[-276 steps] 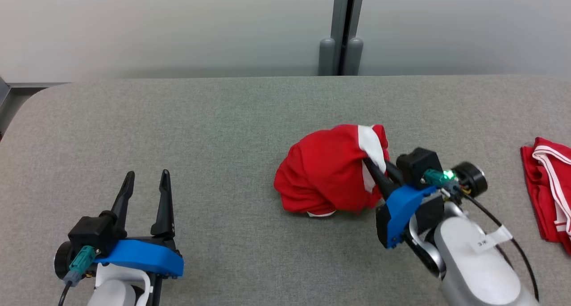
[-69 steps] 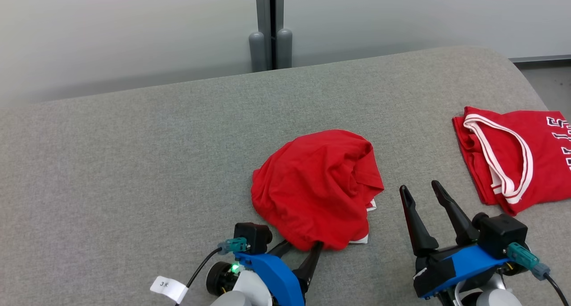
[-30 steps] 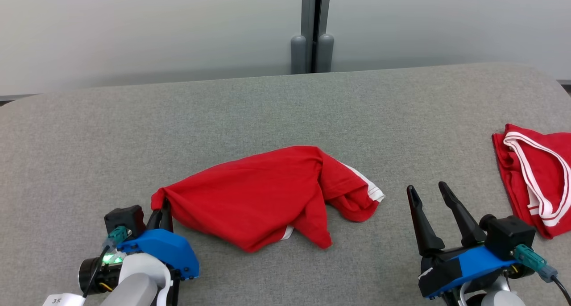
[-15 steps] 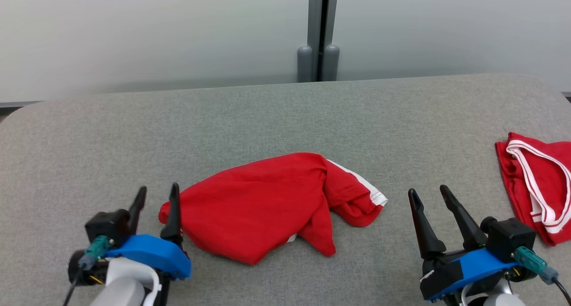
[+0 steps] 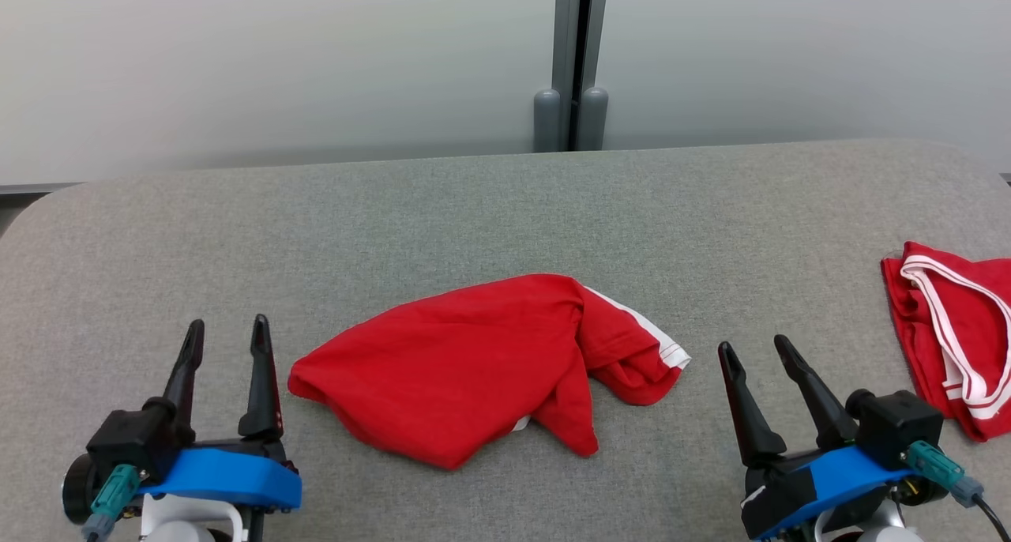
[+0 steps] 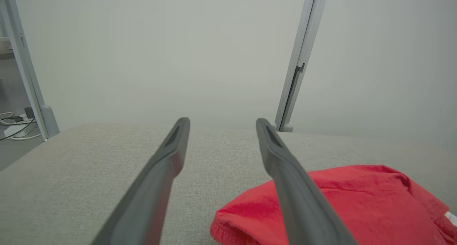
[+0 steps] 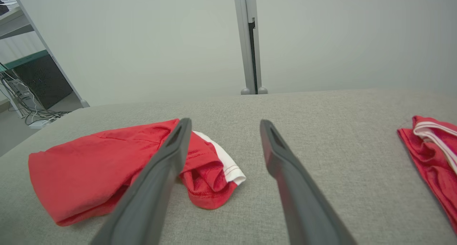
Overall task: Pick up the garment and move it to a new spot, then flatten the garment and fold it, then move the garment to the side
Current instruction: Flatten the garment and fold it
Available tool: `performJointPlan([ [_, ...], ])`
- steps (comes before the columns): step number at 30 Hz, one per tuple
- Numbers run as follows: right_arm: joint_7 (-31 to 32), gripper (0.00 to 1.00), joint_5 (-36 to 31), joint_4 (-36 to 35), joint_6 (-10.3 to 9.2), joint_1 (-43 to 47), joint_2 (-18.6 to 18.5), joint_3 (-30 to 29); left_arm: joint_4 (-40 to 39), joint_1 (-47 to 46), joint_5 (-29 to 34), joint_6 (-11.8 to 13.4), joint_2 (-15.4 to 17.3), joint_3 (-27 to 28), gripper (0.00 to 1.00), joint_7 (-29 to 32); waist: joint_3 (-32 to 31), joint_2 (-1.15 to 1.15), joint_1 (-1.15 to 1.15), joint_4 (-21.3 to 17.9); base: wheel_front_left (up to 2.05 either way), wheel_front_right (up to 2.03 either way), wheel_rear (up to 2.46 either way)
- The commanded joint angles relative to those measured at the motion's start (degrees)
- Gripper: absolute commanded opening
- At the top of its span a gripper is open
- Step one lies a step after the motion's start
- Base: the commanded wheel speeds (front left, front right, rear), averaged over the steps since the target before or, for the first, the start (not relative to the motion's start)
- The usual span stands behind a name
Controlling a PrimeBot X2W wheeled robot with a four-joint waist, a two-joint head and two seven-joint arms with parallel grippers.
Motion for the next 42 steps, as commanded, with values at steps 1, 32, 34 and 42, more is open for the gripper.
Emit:
performJointPlan([
  [1,0.05,1.0,0.06,-0.12,0.03,0.56,-0.14,0.09,-0.02,0.87,1.06,-0.92,-0.77,1.44,1.0,-0.24,0.03,0.0,0.0,0.0,0.0,0.0,0.0],
  [32,3.78,0.0,3.17,29.55,0.02,-15.58,-0.06,21.54,4.02,-0.81,9.27,-8.47,-10.38,9.44,1.0,-0.26,3.02,0.0,0.0,4.77,0.0,0.0,0.0],
  [34,3.26,0.0,4.41,30.02,0.02,-16.43,-0.07,21.76,4.22,-0.93,9.58,-8.84,-10.63,9.67,1.0,-0.26,3.06,0.0,0.0,4.8,0.0,0.0,0.0],
  [42,13.7,0.0,17.0,13.46,0.03,-12.96,-5.67,24.12,4.22,0.03,10.33,-9.5,-11.03,11.48,1.0,-0.26,2.44,0.0,0.0,4.04,0.0,0.0,0.0],
])
